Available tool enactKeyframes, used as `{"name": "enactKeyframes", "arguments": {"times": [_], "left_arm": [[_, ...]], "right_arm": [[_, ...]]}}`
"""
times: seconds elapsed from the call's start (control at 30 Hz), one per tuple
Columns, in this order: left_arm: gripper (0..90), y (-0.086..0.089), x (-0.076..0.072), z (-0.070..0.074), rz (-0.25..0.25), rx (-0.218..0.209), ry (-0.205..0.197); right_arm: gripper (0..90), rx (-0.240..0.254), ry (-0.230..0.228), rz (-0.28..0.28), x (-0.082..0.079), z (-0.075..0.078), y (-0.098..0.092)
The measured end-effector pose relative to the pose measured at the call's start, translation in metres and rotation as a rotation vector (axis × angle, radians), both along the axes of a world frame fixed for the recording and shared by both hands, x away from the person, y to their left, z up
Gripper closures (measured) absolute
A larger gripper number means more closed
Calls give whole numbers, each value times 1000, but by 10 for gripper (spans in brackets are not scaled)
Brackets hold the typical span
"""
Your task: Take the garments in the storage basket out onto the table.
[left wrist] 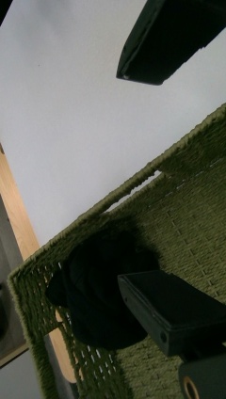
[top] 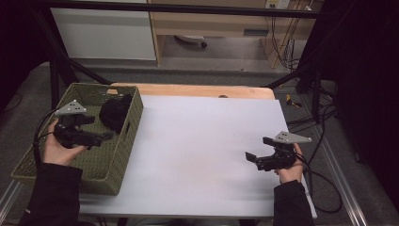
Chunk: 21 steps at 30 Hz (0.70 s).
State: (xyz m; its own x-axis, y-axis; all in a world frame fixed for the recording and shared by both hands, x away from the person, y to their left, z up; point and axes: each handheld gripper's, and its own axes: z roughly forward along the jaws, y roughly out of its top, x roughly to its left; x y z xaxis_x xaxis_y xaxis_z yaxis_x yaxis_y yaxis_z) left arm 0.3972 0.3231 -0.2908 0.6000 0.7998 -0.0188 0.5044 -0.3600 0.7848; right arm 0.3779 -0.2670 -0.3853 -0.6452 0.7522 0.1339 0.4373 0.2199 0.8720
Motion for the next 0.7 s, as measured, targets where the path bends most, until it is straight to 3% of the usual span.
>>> {"name": "enactKeyframes", "arguments": {"times": [0.27,0.7], "left_arm": [[33,-1,16,8,21,41,7],[37,3,45,1,69,80,47]], "right_arm": [[3,1,-3,2,0,0,0],[3,0,-3,1,0,0,0]]}}
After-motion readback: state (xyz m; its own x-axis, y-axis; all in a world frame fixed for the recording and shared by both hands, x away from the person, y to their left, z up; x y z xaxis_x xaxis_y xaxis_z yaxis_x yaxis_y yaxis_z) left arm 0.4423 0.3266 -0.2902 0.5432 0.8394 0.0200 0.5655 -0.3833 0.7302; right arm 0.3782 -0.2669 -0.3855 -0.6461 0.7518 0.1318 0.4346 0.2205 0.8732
